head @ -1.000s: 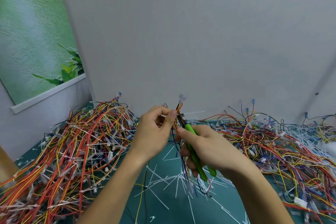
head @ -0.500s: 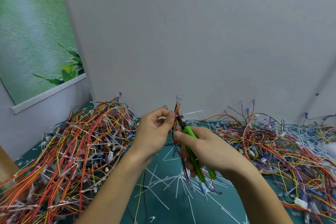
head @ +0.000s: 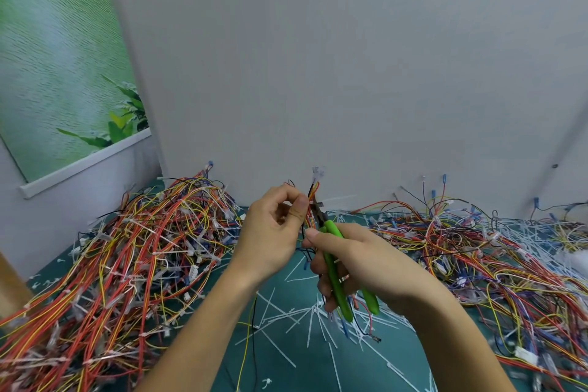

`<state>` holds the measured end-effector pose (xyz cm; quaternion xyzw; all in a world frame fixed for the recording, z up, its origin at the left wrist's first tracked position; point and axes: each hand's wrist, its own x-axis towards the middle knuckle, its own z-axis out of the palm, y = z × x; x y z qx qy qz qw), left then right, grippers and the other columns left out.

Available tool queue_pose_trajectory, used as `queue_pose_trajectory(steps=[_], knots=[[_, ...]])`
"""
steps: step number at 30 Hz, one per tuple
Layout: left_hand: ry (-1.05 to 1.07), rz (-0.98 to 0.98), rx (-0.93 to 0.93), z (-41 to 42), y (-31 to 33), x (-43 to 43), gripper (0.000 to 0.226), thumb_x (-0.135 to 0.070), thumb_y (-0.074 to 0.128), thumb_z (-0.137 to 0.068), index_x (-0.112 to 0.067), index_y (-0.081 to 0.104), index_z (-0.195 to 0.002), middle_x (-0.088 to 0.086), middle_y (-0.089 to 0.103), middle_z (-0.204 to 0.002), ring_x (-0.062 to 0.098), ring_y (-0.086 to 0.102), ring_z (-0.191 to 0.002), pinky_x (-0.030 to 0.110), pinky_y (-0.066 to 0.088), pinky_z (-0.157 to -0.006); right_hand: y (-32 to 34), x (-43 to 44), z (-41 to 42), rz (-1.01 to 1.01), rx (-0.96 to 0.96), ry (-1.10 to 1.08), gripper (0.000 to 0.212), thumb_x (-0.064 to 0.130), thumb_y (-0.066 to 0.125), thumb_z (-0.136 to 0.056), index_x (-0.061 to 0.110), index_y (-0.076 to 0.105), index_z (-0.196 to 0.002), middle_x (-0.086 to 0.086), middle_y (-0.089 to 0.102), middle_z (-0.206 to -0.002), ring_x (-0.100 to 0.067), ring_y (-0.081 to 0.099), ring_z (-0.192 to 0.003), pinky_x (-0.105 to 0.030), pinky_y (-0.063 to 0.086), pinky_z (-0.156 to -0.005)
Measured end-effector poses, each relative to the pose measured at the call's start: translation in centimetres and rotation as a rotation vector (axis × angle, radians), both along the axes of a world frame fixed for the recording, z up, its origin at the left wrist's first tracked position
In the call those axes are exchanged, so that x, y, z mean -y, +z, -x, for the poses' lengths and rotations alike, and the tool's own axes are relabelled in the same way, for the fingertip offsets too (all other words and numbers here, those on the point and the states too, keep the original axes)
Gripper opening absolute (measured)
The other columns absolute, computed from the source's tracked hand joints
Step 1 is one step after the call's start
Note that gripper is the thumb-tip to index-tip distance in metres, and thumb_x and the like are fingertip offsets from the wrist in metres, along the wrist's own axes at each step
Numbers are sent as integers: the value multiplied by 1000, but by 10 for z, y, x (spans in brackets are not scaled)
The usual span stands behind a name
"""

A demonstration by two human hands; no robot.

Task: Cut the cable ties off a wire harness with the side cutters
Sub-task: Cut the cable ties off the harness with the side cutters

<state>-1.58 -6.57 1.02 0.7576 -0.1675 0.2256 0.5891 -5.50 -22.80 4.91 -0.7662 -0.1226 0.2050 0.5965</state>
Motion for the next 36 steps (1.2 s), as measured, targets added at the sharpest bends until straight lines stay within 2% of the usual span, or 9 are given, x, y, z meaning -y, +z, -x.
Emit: queue_pose_trajectory(steps=[4,7,10,17,20,24,27,31,36], knots=[[84,-183,151,2,3,-4,19,-37,53,-102,-30,58,-86,-15,51,-77,7,51,-68,15,36,-63,0,0,0,24,35,14,30,33,56,-106,8,52,-91,-6,56,-71,-22,59,-55,-40,60,-56],[124,-232,229,4,4,-2,22,-33,53,-102,-19,61,-88,-9,55,-82,13,56,-76,22,44,-67,-4,2,-3,46,77,-1,32,34,51,-108,4,55,-98,0,50,-60,-20,51,-46,-32,50,-46],[136,-234,247,4,4,-1,21,-32,53,-102,-17,62,-90,-9,58,-83,12,58,-77,23,46,-69,-5,3,-4,48,98,-9,28,32,48,-109,8,56,-96,0,46,-59,-20,46,-45,-29,47,-43],[108,-124,110,1,-3,4,23,-26,53,-105,-29,55,-82,-15,52,-68,4,47,-63,18,37,-60,-7,-1,-3,50,111,-10,28,32,47,-110,12,51,-89,2,48,-59,-19,49,-45,-33,49,-46],[81,-35,50,-3,-6,6,27,-20,54,-104,-29,56,-79,-17,51,-64,2,44,-60,18,37,-58,-6,-5,-2,75,138,-14,22,26,51,-108,10,50,-92,-2,49,-67,-21,54,-52,-42,55,-54],[74,-12,47,-6,-9,4,19,-30,54,-99,-29,59,-81,-17,53,-65,3,45,-62,21,39,-58,-5,-5,-2,131,153,21,15,13,53,-101,-1,53,-106,-11,51,-80,-26,60,-63,-56,60,-70],[73,-21,51,-8,-9,3,16,-33,54,-97,-31,60,-82,-17,54,-65,1,45,-62,20,39,-58,-7,-5,-3,148,182,-1,17,14,54,-101,-2,53,-107,-10,51,-76,-26,59,-59,-52,60,-64],[31,59,-16,-7,-8,4,22,-32,53,-97,-29,60,-77,-15,48,-62,5,40,-62,26,35,-58,-10,-3,-6,196,256,-40,15,18,53,-103,8,53,-91,-2,48,-62,-23,51,-46,-39,53,-48],[36,79,-38,-5,-8,8,28,-22,53,-104,-26,60,-77,-17,47,-61,4,39,-61,21,35,-57,-8,-2,-5,153,195,-40,21,23,52,-105,14,50,-87,0,49,-60,-24,50,-47,-43,52,-54]])
